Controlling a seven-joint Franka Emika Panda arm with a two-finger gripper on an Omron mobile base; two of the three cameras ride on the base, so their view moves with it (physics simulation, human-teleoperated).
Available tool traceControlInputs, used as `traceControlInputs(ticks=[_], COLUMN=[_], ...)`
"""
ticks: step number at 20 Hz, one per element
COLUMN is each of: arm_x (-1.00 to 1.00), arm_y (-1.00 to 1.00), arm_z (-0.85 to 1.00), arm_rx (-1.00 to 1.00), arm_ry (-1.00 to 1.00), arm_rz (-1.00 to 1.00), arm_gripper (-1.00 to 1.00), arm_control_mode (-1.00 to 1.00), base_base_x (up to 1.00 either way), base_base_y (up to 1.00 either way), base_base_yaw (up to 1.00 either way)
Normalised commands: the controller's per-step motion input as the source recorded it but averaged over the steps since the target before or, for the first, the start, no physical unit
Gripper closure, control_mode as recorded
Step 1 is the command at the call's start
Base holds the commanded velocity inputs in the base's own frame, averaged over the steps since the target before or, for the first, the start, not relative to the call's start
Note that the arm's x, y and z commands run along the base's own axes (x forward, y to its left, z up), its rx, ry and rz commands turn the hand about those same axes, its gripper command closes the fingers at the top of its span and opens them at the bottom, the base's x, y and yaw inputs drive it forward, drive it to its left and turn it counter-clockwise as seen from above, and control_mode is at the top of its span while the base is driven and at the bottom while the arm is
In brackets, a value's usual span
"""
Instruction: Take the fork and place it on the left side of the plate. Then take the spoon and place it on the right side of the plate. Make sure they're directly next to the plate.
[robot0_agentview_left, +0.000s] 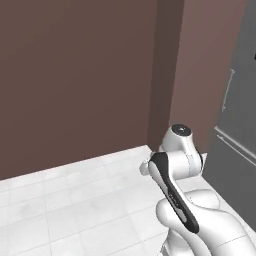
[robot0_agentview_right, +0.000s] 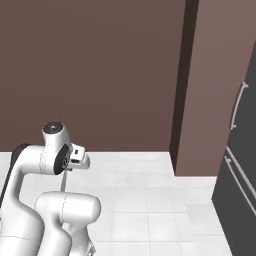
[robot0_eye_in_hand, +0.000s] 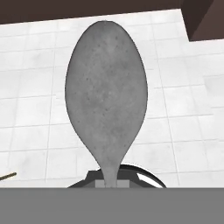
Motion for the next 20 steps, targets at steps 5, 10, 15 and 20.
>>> traceControlInputs(ticks=[5, 10, 15, 20], arm_x=[0.00, 0.00, 0.00, 0.00], arm_y=[0.00, 0.00, 0.00, 0.00], arm_z=[0.00, 0.00, 0.00, 0.00], arm_rx=[0.00, 0.00, 0.00, 0.00], arm_ry=[0.00, 0.00, 0.00, 0.00], arm_rz=[0.00, 0.00, 0.00, 0.00], arm_gripper=[1.00, 1.00, 1.00, 1.00], arm_control_mode=[1.00, 1.00, 1.00, 1.00], base_base_x=[0.94, 0.89, 0.73, 0.70], base_base_y=[0.12, 0.10, 0.00, 0.00], base_base_yaw=[0.09, 0.27, 0.50, 0.53])
